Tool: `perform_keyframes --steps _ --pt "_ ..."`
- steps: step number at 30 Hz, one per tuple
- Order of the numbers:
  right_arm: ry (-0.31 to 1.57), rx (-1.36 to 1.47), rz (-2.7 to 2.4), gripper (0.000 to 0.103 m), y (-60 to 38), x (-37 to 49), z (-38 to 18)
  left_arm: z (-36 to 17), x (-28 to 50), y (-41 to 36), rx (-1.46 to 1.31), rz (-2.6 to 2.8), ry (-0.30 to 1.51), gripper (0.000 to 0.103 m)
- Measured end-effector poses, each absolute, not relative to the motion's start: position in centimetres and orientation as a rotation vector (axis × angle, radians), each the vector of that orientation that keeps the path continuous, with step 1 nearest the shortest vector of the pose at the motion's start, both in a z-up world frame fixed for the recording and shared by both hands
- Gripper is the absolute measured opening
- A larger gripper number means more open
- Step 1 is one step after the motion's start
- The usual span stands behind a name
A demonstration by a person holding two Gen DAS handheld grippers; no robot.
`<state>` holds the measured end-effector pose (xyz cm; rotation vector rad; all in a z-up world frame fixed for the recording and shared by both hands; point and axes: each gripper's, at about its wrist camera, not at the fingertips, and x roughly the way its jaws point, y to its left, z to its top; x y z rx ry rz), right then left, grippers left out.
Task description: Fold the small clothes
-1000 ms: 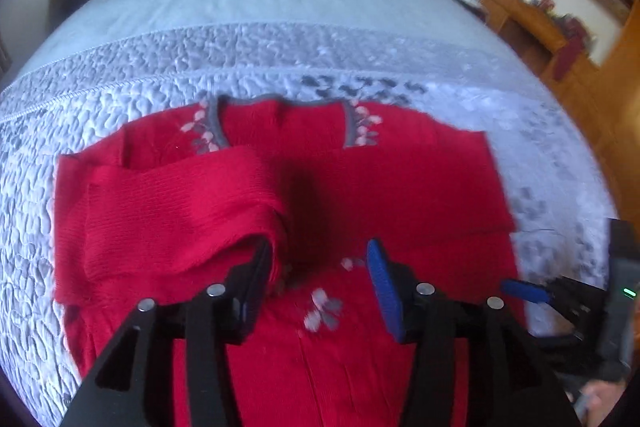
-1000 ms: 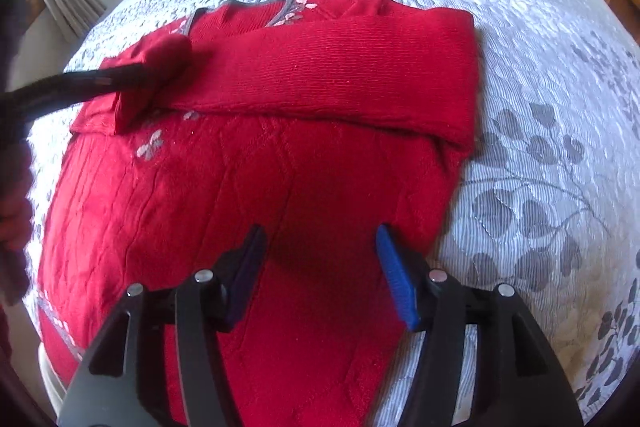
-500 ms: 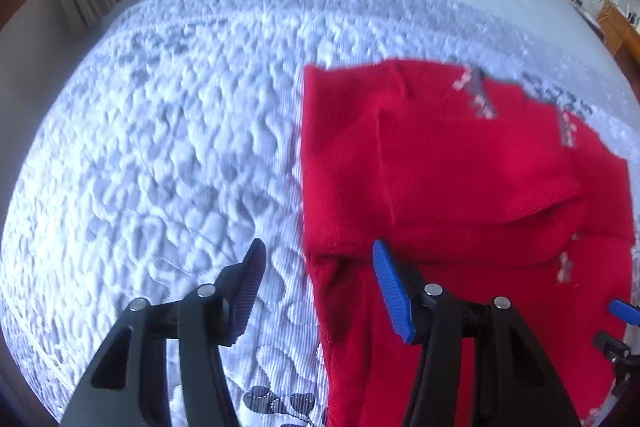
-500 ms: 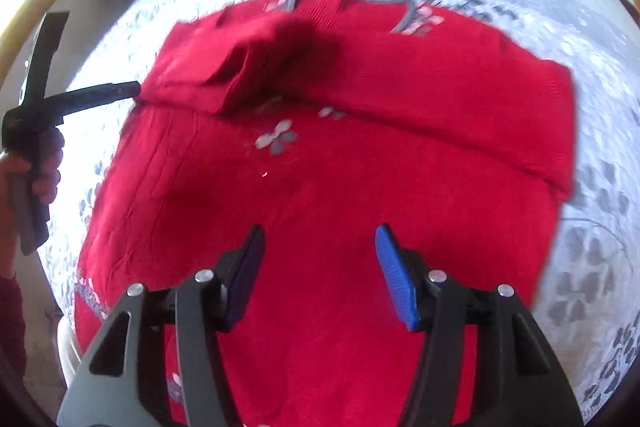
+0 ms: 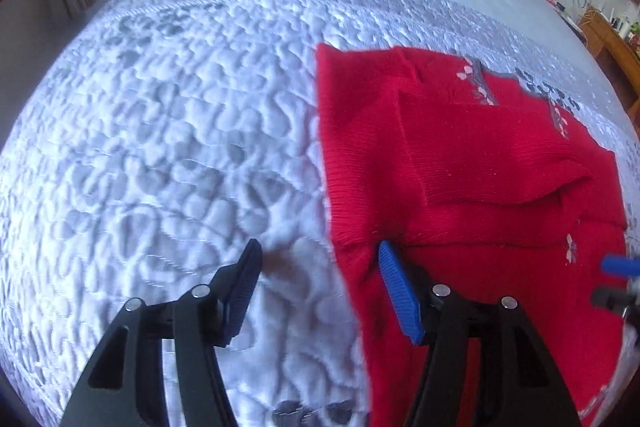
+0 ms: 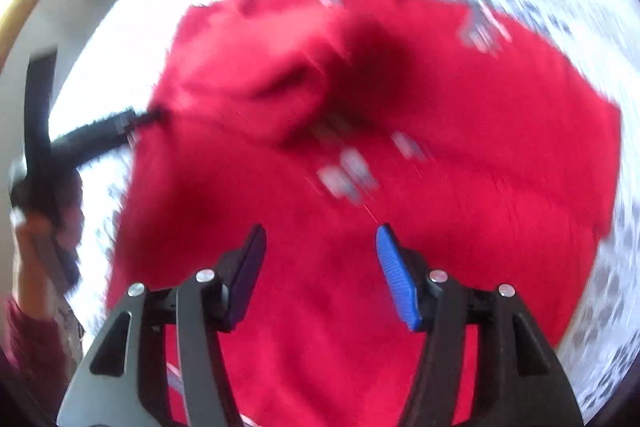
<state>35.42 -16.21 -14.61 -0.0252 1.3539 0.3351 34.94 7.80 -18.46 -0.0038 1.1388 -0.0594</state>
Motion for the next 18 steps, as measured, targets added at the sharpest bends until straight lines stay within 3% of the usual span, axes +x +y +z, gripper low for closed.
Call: perform_keyframes --steps 12,18 --pt "1.457 -0.003 0.358 0.053 -4.2 45.5 -17.2 -19.6 35.8 12.9 -0.178 0.006 1.156 0.061" --pt "1.467 -0.073 0.313 0.058 -2.6 46.4 -19.2 -19.9 35.6 13.1 -0.191 0.002 1.136 0.061"
